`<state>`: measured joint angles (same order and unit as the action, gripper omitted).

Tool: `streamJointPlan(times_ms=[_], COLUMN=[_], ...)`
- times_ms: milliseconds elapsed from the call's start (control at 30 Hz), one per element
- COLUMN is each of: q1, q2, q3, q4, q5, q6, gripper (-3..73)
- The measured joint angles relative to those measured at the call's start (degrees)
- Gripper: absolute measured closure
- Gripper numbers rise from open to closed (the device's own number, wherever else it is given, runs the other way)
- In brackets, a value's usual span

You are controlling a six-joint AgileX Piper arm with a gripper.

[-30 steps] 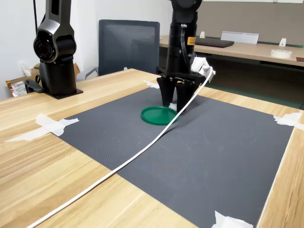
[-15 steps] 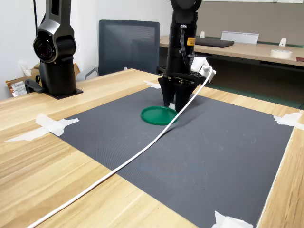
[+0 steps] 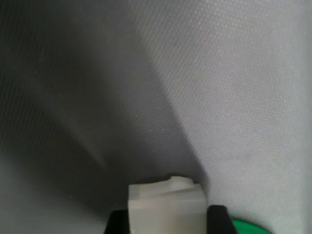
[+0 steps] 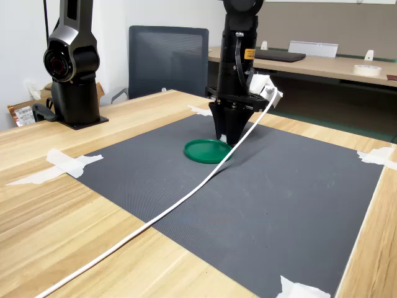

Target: Grasp a white terminal and put it in the green lid.

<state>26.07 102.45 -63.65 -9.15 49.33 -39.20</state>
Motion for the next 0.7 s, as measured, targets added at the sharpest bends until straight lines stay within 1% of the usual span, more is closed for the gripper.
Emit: streamJointPlan(times_ms=[400, 700], q1=[0.0, 0.0], q2=[-8.3, -12.9], q3=[0.0, 0.1], q4=[0.0, -0.2], q5=[1.0, 8.6], q6=[0.0, -0.1], gripper=[43.6, 43.6])
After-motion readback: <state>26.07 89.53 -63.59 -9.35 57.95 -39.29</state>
